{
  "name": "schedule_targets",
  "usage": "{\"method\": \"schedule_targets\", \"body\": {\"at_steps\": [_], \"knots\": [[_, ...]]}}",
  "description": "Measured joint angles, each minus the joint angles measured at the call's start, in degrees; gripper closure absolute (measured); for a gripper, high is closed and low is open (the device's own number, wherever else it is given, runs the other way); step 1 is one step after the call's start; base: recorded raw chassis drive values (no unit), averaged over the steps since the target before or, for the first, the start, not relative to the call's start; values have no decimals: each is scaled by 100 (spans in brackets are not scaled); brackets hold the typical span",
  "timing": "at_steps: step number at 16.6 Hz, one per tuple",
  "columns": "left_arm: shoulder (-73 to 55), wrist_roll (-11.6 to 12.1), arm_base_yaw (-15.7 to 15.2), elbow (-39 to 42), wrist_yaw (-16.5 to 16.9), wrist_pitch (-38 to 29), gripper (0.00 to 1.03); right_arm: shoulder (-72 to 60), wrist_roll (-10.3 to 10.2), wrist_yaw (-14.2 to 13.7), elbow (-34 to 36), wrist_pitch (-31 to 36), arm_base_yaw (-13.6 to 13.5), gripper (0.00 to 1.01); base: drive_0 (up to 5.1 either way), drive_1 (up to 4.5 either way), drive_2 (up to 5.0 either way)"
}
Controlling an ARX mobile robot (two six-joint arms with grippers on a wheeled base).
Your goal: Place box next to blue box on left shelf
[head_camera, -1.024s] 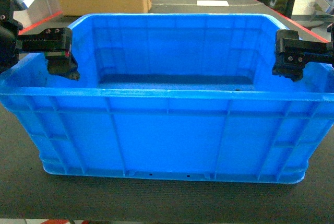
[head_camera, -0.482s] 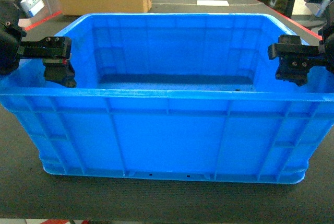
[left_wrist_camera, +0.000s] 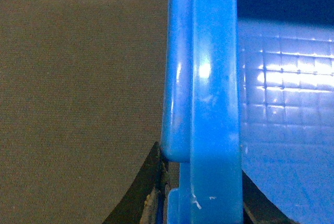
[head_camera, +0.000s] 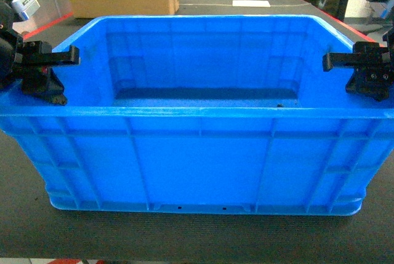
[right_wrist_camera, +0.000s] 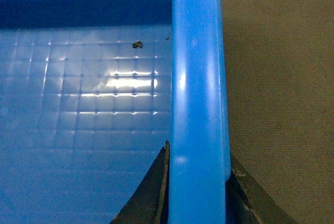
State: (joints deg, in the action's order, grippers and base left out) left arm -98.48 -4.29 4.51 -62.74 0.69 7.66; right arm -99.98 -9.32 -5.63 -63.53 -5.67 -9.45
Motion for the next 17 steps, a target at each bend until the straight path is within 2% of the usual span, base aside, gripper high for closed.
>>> {"method": "schedule_targets", "body": {"at_steps": [4, 6, 8, 11, 13, 17], "knots": [[573, -267, 131, 323, -85, -142, 86, 413, -11, -85, 334, 234, -28, 80, 0, 0, 0], [1069, -310, 203, 391, -127, -306, 86, 870, -7, -160, 448, 479, -31, 80, 0, 0, 0], [1646, -348, 280, 437, -181, -404, 86, 1427, 55, -223, 540, 669, -35, 80, 0, 0, 0], [2107, -522, 313, 798, -168, -527, 86, 1886, 343, -273, 817, 1064, -72, 80, 0, 0, 0], [2280, -581, 387, 1113, -282, -675, 86, 1893, 389, -254, 898, 1025, -72, 80, 0, 0, 0], [2280, -586, 389, 1123, -286, -723, 86, 1880, 402, -254, 905, 1064, -72, 80, 0, 0, 0]]}}
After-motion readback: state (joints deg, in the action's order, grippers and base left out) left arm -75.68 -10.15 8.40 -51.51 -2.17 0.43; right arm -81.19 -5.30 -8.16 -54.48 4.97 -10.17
